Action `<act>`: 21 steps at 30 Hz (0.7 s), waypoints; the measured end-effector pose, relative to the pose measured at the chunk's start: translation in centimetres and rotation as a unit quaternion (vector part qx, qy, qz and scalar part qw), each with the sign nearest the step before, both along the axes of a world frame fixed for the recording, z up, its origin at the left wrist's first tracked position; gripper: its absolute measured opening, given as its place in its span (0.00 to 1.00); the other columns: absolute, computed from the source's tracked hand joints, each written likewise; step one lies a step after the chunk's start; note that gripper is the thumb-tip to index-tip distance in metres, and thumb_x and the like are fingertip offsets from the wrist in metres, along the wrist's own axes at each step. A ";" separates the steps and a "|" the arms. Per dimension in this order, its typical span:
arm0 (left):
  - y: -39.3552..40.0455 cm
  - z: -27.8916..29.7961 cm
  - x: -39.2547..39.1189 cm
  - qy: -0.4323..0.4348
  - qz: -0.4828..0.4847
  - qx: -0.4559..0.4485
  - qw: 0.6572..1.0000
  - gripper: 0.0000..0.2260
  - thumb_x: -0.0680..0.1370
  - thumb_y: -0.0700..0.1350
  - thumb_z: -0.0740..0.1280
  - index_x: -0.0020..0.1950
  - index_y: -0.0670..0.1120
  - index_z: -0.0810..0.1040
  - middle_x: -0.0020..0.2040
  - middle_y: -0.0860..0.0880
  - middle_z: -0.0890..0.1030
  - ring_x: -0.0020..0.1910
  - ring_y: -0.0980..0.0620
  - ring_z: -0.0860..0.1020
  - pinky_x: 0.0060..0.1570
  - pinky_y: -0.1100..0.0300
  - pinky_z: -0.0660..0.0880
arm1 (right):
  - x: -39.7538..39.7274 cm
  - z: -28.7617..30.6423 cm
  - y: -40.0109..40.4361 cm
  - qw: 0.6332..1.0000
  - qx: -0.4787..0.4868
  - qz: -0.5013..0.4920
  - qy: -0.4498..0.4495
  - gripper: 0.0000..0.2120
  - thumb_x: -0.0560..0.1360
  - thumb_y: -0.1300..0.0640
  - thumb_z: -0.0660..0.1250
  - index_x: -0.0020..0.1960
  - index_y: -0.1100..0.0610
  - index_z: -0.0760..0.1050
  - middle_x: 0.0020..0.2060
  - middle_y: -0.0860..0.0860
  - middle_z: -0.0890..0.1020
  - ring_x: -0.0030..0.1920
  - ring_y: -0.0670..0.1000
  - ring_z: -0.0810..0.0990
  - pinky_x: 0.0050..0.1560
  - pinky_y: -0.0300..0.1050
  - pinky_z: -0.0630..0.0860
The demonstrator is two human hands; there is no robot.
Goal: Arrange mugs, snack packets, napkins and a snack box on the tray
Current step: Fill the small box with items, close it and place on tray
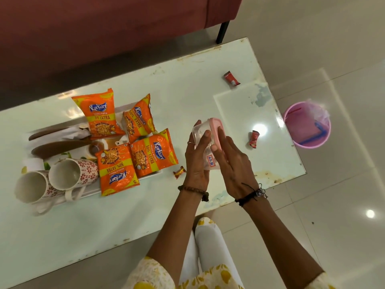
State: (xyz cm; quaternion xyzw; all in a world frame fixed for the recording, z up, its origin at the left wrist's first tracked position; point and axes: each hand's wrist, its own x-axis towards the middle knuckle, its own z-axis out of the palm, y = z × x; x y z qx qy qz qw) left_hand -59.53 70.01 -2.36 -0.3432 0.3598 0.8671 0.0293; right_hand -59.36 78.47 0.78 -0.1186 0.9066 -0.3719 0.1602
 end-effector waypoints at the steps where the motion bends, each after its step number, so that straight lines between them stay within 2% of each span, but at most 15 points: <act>1: 0.1 0.0 0.0 -0.009 -0.001 -0.001 1.000 0.50 0.49 0.61 0.80 0.67 0.48 0.68 0.63 0.39 0.74 0.59 0.38 0.75 0.56 0.46 0.73 | 0.1 0.0 0.0 1.000 -0.006 -0.008 -0.002 0.29 0.76 0.46 0.45 0.75 0.54 0.55 0.49 0.56 0.75 0.41 0.55 0.77 0.37 0.41 0.74; 3: -0.3 -0.1 0.3 -0.040 0.004 0.033 0.999 0.41 0.57 0.57 0.78 0.66 0.47 0.69 0.60 0.41 0.75 0.59 0.39 0.73 0.53 0.48 0.74 | 0.0 0.0 0.3 0.994 -0.057 -0.094 -0.022 0.26 0.77 0.47 0.46 0.70 0.57 0.65 0.44 0.55 0.76 0.39 0.51 0.78 0.37 0.41 0.74; 4: -0.5 -0.5 0.6 -0.050 0.012 0.059 0.997 0.32 0.64 0.58 0.74 0.64 0.49 0.70 0.56 0.43 0.76 0.59 0.40 0.72 0.51 0.49 0.74 | -0.2 0.1 0.4 0.979 -0.107 -0.170 -0.029 0.22 0.78 0.48 0.47 0.61 0.58 0.73 0.38 0.53 0.77 0.35 0.46 0.78 0.35 0.40 0.74; 5: -0.9 -1.1 1.0 -0.045 0.023 0.083 0.995 0.19 0.72 0.58 0.65 0.60 0.53 0.72 0.53 0.45 0.77 0.58 0.42 0.73 0.49 0.51 0.73 | -0.5 -0.1 0.7 0.961 -0.138 -0.239 -0.021 0.20 0.78 0.49 0.49 0.47 0.58 0.76 0.31 0.51 0.74 0.29 0.40 0.75 0.30 0.37 0.71; 6: -1.3 -1.5 1.2 -0.038 0.034 0.095 0.994 0.12 0.78 0.57 0.56 0.56 0.55 0.73 0.51 0.47 0.78 0.56 0.44 0.74 0.48 0.52 0.74 | -0.8 0.0 0.8 0.951 -0.141 -0.273 -0.015 0.20 0.78 0.49 0.49 0.38 0.58 0.72 0.25 0.49 0.68 0.24 0.41 0.70 0.26 0.34 0.64; 7: -1.7 -1.7 1.4 -0.036 0.038 0.095 0.994 0.13 0.80 0.56 0.50 0.54 0.56 0.73 0.49 0.49 0.79 0.53 0.46 0.76 0.48 0.52 0.74 | -0.8 0.1 0.8 0.956 -0.122 -0.266 -0.018 0.21 0.78 0.50 0.49 0.34 0.59 0.69 0.22 0.47 0.63 0.22 0.43 0.67 0.24 0.34 0.59; 9: -2.3 -1.6 1.0 -0.022 0.020 0.098 0.995 0.16 0.80 0.57 0.47 0.55 0.58 0.73 0.46 0.51 0.83 0.48 0.50 0.80 0.47 0.52 0.75 | -0.3 0.0 0.7 0.967 -0.112 -0.229 -0.025 0.23 0.77 0.49 0.49 0.34 0.65 0.68 0.21 0.49 0.61 0.22 0.46 0.62 0.26 0.38 0.60; 10: -2.6 -1.4 0.7 -0.017 0.014 0.098 0.995 0.16 0.80 0.59 0.47 0.57 0.59 0.73 0.46 0.51 0.84 0.47 0.51 0.80 0.47 0.53 0.75 | 0.1 -0.2 0.6 0.962 -0.133 -0.235 -0.034 0.23 0.77 0.49 0.50 0.37 0.68 0.68 0.22 0.53 0.64 0.25 0.51 0.65 0.28 0.43 0.65; 12: -3.3 -1.1 0.2 0.000 0.002 0.107 0.994 0.17 0.77 0.62 0.49 0.59 0.60 0.72 0.47 0.50 0.84 0.46 0.51 0.82 0.45 0.55 0.77 | 0.3 -0.2 0.7 0.939 -0.189 -0.285 -0.045 0.21 0.77 0.50 0.54 0.43 0.70 0.70 0.31 0.65 0.73 0.35 0.64 0.73 0.39 0.61 0.77; 13: -3.8 -1.0 0.2 0.017 0.002 0.129 0.992 0.19 0.76 0.64 0.51 0.59 0.60 0.73 0.48 0.49 0.83 0.46 0.52 0.82 0.45 0.56 0.78 | 0.2 -0.3 0.9 0.927 -0.204 -0.312 -0.050 0.18 0.77 0.51 0.56 0.45 0.67 0.71 0.35 0.62 0.77 0.39 0.61 0.77 0.44 0.65 0.78; 15: -5.0 -1.3 0.8 0.047 0.005 0.179 0.983 0.21 0.75 0.65 0.52 0.63 0.59 0.72 0.52 0.48 0.82 0.49 0.51 0.81 0.48 0.55 0.78 | -0.1 -1.2 1.7 0.915 -0.203 -0.344 -0.051 0.09 0.77 0.54 0.61 0.51 0.60 0.73 0.34 0.42 0.80 0.39 0.41 0.80 0.45 0.56 0.80; 16: -5.7 -1.3 1.4 0.066 0.003 0.201 0.977 0.22 0.75 0.64 0.52 0.65 0.59 0.70 0.54 0.47 0.81 0.51 0.51 0.81 0.50 0.54 0.77 | -0.4 -1.9 2.1 0.910 -0.200 -0.358 -0.059 0.09 0.77 0.57 0.63 0.54 0.61 0.73 0.33 0.38 0.80 0.39 0.36 0.79 0.44 0.52 0.80; 18: -6.8 -1.5 2.9 0.097 -0.006 0.228 0.969 0.22 0.76 0.62 0.52 0.68 0.59 0.66 0.57 0.47 0.80 0.55 0.51 0.80 0.54 0.52 0.76 | -0.9 -4.0 2.8 0.898 -0.183 -0.386 -0.103 0.13 0.76 0.60 0.64 0.59 0.62 0.73 0.38 0.42 0.80 0.42 0.41 0.79 0.47 0.49 0.79; 20: -7.7 -1.9 4.7 0.113 -0.008 0.234 0.965 0.23 0.73 0.59 0.57 0.68 0.58 0.67 0.60 0.47 0.79 0.57 0.51 0.79 0.57 0.50 0.75 | -1.2 -6.4 3.3 0.884 -0.158 -0.400 -0.181 0.15 0.76 0.65 0.62 0.62 0.62 0.72 0.46 0.54 0.77 0.49 0.54 0.76 0.52 0.53 0.77; 21: -8.0 -2.2 5.5 0.115 -0.003 0.239 0.964 0.23 0.72 0.59 0.60 0.67 0.57 0.69 0.60 0.47 0.79 0.57 0.50 0.79 0.58 0.49 0.74 | -1.2 -7.6 3.4 0.877 -0.146 -0.401 -0.221 0.17 0.75 0.67 0.60 0.64 0.62 0.71 0.50 0.56 0.76 0.53 0.58 0.75 0.56 0.56 0.76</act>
